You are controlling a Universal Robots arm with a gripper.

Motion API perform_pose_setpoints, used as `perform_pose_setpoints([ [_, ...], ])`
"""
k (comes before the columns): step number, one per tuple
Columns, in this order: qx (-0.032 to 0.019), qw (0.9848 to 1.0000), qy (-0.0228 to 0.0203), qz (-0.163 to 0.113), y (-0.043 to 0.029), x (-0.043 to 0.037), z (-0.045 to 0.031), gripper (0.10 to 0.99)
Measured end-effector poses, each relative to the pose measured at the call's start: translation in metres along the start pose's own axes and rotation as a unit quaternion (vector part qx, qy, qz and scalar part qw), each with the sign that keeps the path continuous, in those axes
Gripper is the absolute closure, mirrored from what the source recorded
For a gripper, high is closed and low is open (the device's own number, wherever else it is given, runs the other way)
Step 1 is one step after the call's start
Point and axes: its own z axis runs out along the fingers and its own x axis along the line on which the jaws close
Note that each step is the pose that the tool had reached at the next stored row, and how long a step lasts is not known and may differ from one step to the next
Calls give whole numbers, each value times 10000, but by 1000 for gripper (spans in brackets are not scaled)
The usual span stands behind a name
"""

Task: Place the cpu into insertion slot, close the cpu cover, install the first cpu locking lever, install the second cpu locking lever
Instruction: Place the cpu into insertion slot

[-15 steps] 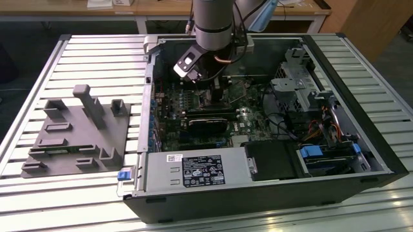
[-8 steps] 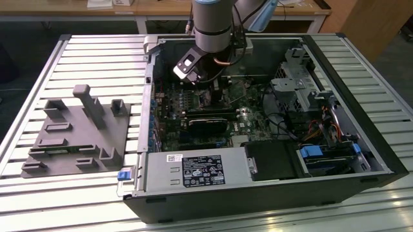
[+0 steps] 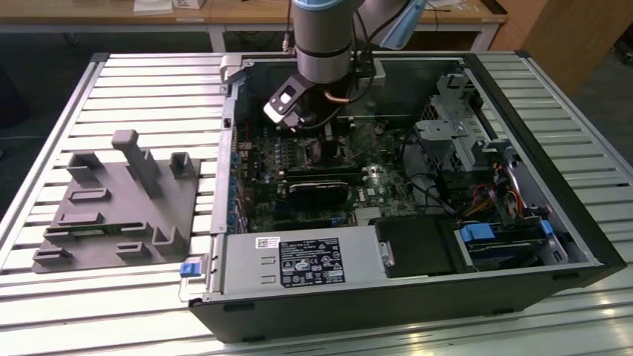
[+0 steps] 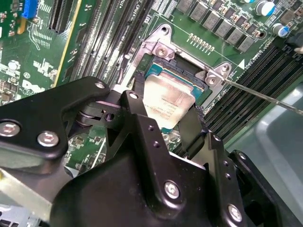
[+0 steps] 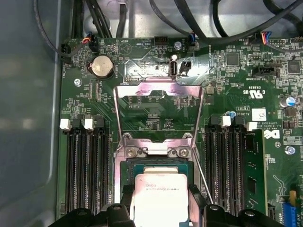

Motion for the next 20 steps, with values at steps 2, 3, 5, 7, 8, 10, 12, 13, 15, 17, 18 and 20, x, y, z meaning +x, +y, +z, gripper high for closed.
perform_pose_setpoints([
  [2,-1,10000,-1,14,-4,7,15,549],
  [3,-1,10000,-1,17,-4,10,22,549],
  [5,-1,10000,-1,17,-5,14,30,549],
  [7,0,10000,-2,17,-6,18,36,549],
  [8,0,10000,-2,17,-6,19,39,549],
  [10,-1,10000,0,17,-6,21,47,549],
  [12,-1,10000,-1,17,-6,23,55,549],
  [13,-1,10000,-1,18,-5,24,58,549],
  [15,0,10000,-2,18,-4,24,62,549],
  [17,0,10000,-1,17,-4,25,66,549],
  [18,0,10000,-1,17,-4,25,68,549],
  [20,0,10000,-2,17,-4,25,69,549],
])
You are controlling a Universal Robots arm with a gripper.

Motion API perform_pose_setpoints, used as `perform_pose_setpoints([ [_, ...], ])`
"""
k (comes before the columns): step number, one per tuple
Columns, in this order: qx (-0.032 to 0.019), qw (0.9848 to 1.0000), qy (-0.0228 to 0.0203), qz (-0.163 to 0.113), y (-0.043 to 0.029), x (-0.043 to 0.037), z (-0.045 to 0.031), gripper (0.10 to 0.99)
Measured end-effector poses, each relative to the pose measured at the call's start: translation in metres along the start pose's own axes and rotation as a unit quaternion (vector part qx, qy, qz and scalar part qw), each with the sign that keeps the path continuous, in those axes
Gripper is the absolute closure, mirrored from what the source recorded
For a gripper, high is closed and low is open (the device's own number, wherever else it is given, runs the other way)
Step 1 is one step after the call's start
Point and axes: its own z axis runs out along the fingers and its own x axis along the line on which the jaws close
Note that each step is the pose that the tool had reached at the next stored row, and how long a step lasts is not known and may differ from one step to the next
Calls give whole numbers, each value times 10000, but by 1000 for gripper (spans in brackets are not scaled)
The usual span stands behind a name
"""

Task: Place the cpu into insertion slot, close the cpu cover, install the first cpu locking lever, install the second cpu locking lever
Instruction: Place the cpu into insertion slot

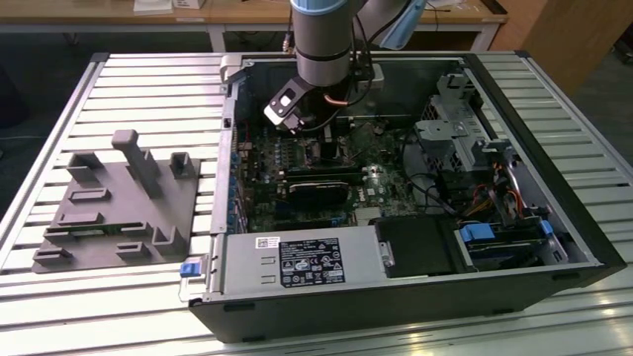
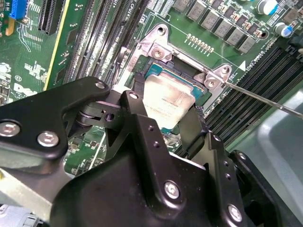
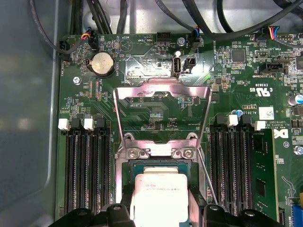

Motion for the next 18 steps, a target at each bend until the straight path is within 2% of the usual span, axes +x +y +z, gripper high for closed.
perform_pose_setpoints([
  [7,-1,10000,1,0,0,0,2,549],
  [8,-1,10000,1,0,0,0,3,537],
  [9,-1,10000,1,0,0,0,3,475],
  [18,-1,10000,1,0,2,1,-18,475],
])
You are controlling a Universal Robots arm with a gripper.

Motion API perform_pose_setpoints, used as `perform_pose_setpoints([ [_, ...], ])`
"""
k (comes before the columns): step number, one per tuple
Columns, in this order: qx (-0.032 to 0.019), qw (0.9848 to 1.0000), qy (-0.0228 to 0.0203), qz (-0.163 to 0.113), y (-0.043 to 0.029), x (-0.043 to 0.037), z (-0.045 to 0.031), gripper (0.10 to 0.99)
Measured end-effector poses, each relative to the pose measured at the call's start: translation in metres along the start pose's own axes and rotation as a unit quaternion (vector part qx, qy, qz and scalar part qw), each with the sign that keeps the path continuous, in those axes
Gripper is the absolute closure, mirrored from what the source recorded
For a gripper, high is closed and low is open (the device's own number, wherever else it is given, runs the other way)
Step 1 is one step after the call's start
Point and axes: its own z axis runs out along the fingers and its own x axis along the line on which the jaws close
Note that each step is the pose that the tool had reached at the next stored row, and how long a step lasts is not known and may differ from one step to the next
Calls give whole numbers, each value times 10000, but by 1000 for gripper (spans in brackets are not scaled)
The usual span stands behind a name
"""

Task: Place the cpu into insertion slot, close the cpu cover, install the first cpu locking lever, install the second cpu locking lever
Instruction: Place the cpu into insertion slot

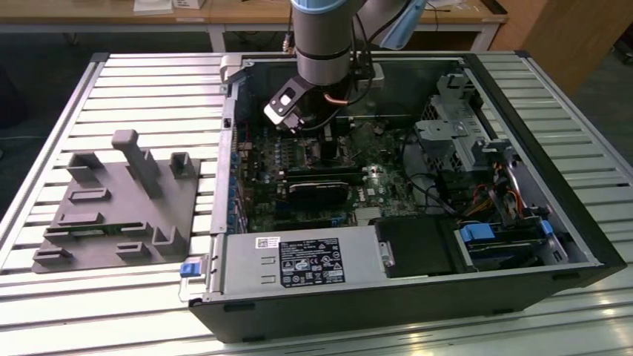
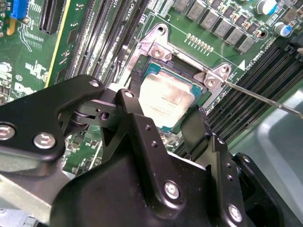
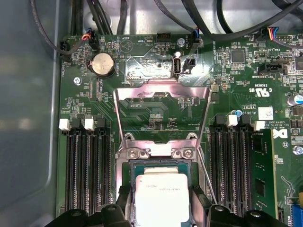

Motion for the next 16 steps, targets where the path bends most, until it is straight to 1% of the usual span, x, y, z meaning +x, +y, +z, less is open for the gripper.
perform_pose_setpoints([
  [8,0,10000,1,0,0,0,-2,475],
  [10,0,10000,0,0,0,0,-2,486],
  [11,0,10000,0,0,0,0,-2,557],
  [16,0,10000,0,3,0,0,-3,557],
])
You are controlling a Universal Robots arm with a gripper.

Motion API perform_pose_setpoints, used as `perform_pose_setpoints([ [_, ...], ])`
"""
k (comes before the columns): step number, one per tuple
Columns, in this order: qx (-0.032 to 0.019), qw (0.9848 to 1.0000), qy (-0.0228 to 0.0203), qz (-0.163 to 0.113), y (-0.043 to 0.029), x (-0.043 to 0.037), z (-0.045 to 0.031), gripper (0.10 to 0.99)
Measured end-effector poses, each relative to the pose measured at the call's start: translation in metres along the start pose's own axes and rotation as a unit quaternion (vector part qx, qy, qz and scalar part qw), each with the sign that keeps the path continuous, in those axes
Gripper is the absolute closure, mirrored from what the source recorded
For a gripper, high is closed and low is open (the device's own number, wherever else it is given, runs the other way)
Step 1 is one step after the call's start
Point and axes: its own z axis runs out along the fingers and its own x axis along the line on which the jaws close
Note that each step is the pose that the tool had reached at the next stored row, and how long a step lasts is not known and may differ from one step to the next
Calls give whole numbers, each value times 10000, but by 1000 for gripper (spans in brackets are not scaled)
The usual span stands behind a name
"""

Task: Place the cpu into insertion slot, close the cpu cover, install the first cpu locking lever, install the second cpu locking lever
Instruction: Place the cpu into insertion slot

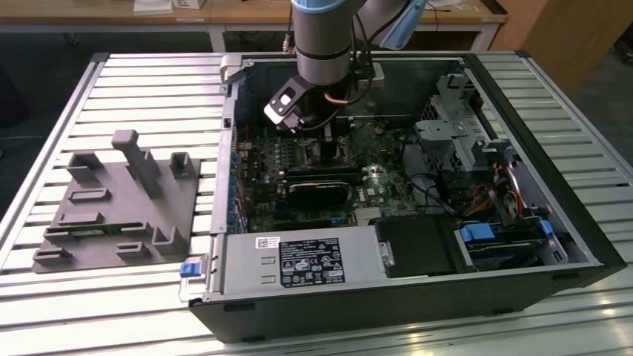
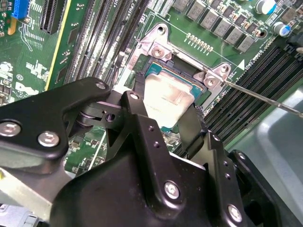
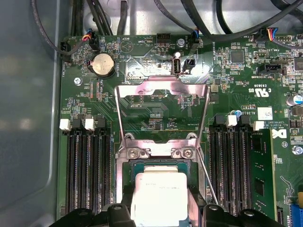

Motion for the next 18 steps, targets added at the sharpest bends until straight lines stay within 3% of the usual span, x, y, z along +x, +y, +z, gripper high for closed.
perform_pose_setpoints([
  [13,-1,10000,-3,31,0,0,1,557],
  [15,-1,10000,-3,31,0,0,1,545],
  [16,-1,10000,-3,31,0,0,1,482],
  [18,-1,10000,-3,32,0,0,1,482],
])
